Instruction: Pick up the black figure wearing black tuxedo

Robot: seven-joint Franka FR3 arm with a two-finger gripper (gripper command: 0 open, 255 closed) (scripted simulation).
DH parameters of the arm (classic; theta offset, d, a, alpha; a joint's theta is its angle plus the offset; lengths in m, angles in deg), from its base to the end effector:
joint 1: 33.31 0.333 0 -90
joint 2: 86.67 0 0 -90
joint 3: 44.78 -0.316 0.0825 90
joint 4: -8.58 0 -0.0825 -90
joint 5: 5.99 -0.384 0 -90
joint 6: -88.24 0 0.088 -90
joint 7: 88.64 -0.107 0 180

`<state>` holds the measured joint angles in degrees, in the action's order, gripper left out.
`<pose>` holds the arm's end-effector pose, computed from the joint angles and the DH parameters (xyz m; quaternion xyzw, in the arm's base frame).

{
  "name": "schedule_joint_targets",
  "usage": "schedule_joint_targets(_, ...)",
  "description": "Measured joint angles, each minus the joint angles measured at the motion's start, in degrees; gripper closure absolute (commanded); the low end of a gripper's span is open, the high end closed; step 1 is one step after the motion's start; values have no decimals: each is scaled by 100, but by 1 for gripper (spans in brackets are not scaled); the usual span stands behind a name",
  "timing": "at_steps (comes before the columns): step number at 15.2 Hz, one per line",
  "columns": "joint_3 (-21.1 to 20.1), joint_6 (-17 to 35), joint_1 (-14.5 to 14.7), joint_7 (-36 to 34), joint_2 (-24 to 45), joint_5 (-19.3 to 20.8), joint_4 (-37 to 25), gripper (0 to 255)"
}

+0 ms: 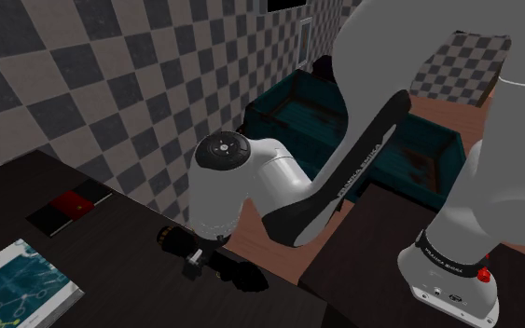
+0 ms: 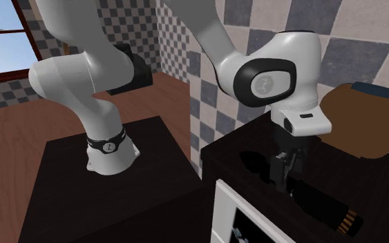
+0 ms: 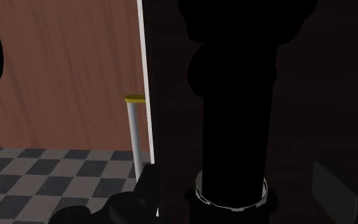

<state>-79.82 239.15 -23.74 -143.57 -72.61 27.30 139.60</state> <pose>0.3765 0.3909 0.2778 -0.9824 -0.1395 -0.1241 0.0067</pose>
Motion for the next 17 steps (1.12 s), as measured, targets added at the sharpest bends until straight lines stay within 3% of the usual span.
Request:
schedule_joint_targets(1, 39, 36, 33, -73, 52, 87, 3, 0)
schedule_joint_targets(2, 60, 50, 45, -97, 82, 126, -5, 255)
schedule_joint_targets(12, 79, 64, 60, -126, 106, 170, -15, 255)
schedule_joint_targets(17, -123, -107, -95, 206, -168, -256, 6, 255)
